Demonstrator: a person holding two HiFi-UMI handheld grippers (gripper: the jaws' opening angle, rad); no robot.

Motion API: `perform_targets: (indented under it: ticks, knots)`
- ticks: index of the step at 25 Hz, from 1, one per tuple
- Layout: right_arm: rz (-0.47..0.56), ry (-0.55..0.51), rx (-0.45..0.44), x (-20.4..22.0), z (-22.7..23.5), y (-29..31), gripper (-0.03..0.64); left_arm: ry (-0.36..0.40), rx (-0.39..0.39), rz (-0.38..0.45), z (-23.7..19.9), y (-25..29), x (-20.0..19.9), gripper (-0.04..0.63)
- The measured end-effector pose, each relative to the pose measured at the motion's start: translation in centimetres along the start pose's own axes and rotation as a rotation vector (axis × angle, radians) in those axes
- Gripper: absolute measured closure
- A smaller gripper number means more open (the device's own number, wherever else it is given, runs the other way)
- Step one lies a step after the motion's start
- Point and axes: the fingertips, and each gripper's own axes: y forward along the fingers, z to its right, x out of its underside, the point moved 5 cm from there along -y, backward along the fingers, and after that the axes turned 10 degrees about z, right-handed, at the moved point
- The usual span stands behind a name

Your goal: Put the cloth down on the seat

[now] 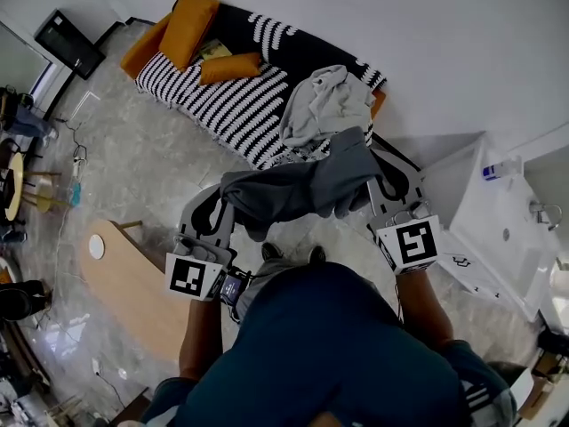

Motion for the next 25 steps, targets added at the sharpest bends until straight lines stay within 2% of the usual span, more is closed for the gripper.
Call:
perform_targets:
  ticks: [1,4,8,11,13,19,25]
  knots:
    - [-0.002,-0.003,0.002,-0.2,-0.3,0.5,0.597,0.002,0.007,-0.024,-0.5,-0.1,0.3,0.551]
    - [0.003,-0.008,0.021,-0.8,-0.6,2.3,0.597,0.014,0.021,-0.005,-2.6,0.1,-0.4,0.551]
    - [0.018,-0.007,0.032,-1.5,-2.3,4.4,0.597,0.024,0.025,-0.037,-5.6,-0.9,-0.4,0.551]
    - [0.023,-0.013,0.033,-2.0,-3.8,5.9,0.597,0.026,0.018,-0.005,-7.9,-1.7,-1.0,0.551]
    - [0.024,-0.012,0.045,-2.1,-4.5,6.5,0.597,0.023,0.024,-0.015,-9.1,-2.1,-0.6,0.551]
    - [-0.003,-0.01,0.056,-1.4,-5.5,6.7,0.597,0.009,0.048,-0.04,-10.2,-2.3,0.7,0.551]
    - [-0.015,0.005,0.054,-0.2,-3.1,8.3,0.597,0.005,0.027,-0.039,-10.7,-0.1,1.2,0.551]
